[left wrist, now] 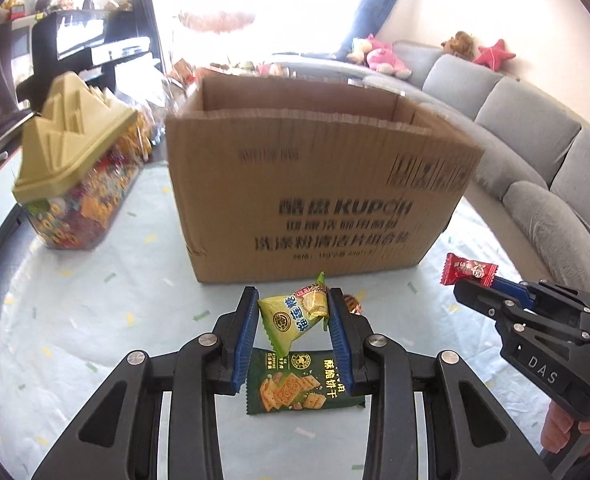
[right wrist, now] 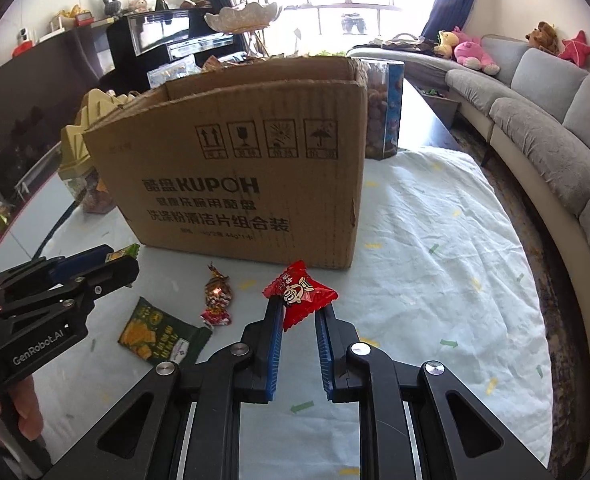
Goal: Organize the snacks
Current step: 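Carry both held snacks over the box rim and open both tools inside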
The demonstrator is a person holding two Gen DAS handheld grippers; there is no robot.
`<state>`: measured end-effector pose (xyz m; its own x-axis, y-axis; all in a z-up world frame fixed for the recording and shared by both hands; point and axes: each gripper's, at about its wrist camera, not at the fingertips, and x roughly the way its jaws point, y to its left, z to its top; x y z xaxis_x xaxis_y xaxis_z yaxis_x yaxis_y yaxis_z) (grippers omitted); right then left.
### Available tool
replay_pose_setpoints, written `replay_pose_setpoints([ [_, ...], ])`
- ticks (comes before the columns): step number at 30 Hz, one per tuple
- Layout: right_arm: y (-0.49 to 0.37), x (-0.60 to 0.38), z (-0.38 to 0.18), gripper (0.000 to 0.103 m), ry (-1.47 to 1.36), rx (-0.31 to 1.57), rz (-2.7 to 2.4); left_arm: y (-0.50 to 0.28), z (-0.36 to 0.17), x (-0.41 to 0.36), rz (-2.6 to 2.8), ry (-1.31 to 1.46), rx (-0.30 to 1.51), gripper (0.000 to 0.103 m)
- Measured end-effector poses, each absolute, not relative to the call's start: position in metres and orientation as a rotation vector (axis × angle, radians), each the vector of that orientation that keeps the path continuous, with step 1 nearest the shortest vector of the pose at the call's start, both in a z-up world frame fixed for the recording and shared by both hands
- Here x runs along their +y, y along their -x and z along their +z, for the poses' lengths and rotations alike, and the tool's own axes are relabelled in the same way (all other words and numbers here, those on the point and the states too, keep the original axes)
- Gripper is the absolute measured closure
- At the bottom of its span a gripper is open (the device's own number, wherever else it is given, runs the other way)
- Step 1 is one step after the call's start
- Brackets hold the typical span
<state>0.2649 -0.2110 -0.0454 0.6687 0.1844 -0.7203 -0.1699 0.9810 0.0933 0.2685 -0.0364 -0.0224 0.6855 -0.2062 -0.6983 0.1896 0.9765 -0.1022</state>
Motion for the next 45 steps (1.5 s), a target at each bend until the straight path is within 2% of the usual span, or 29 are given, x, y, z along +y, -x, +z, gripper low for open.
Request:
replay_pose_setpoints([
  [16,-0.242,-0.193,0.021,0.085,-0.071,0.652,0.258,-0.259,0.046,-0.024,-0.227,0.011,0.619,0.069],
  [30,-0.279,-0.193,0.07,0.085,-0.083,0.59,0.222,-0.284,0.096,-0.024,-0.216,-0.036,0.524,0.069],
  [45,-0.333,-0.187,0.082,0.085,-0.013,0.603,0.193,-0.345,0.084,-0.028,-0.203,-0.04,0.603,0.069],
])
